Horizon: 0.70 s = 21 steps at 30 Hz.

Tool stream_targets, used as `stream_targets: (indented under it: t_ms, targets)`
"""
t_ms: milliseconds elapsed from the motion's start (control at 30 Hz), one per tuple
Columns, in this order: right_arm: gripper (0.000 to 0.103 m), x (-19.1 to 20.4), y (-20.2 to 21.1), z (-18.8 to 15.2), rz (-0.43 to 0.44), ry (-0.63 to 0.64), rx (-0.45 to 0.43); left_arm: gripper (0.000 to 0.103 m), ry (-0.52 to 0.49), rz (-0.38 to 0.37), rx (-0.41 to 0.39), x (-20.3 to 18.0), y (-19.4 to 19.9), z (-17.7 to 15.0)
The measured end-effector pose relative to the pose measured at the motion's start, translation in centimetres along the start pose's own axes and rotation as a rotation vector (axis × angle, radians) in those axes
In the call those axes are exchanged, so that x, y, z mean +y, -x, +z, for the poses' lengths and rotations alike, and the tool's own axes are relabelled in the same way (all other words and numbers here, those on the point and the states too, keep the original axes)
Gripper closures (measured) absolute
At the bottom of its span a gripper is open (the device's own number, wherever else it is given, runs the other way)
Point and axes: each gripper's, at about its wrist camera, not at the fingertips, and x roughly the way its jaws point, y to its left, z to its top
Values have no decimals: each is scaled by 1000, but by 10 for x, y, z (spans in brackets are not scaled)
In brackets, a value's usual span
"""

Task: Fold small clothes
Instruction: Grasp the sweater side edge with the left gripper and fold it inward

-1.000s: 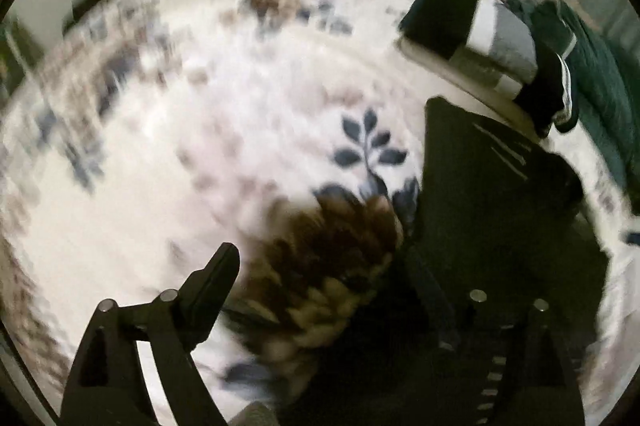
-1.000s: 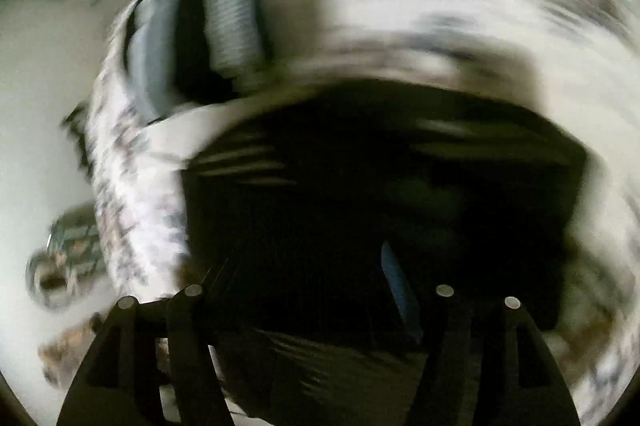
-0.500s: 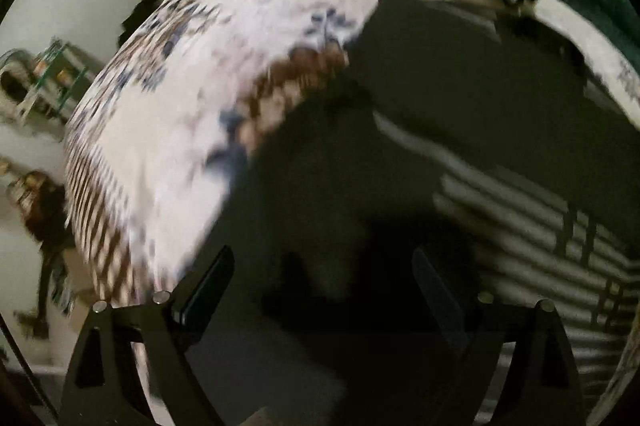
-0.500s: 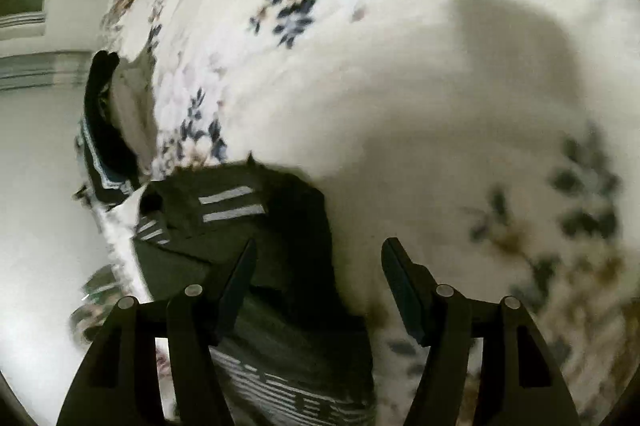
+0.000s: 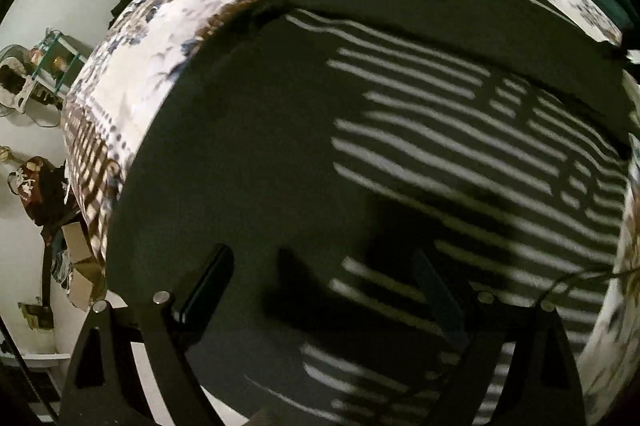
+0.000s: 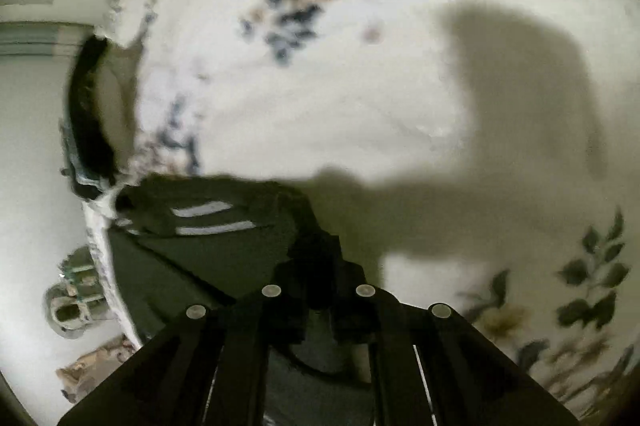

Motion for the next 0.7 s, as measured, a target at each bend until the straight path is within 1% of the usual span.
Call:
stream_targets:
  t_ms: [67, 100, 133, 167, 200, 233, 267, 300, 367, 467, 533, 600, 633, 667, 700]
  targets:
    - [95, 4, -11, -1, -30, 25, 29, 12, -8, -16, 13, -8, 4, -10]
    - [93, 7, -14, 0, -24, 30, 56, 12, -18, -39, 24, -13, 7, -18]
    - [88, 6, -13, 1, -8, 22, 77, 12, -31, -56, 32, -17, 10, -24]
    - [85, 5, -11, 0, 4, 16, 91, 12, -54, -74, 44, -22, 14, -32]
    - [75, 3, -5, -2, 16, 16, 100, 12, -82, -101, 56, -30, 18, -42]
    - [58, 1, 4, -7, 24, 28, 106, 12, -108, -129, 68, -37, 22, -52]
    - [52, -4, 14, -11, 26, 44, 105, 12, -134, -154, 82, -44, 25, -62]
    - [50, -8, 22, -16, 21, 58, 104, 12, -168, -186, 102, -54, 29, -75]
    - [50, -19, 36, -28, 5, 71, 118, 12, -247, -246, 143, -79, 33, -103]
    - [50, -45, 53, -46, 6, 55, 151, 12, -343, -289, 170, -115, 34, -134]
    - [50, -60, 58, -59, 10, 45, 167, 12, -395, -290, 172, -136, 28, -146]
    - [50, -72, 58, -68, 28, 16, 178, 31, -438, -289, 154, -152, 22, -152]
    - [50, -78, 57, -71, 53, -5, 178, 52, -464, -261, 128, -158, 21, -153]
    - [50, -84, 57, -71, 69, -16, 176, 70, -483, -250, 105, -161, 20, -153]
    - [50, -88, 56, -72, 95, -26, 171, 80, -488, -246, 90, -161, 22, -151]
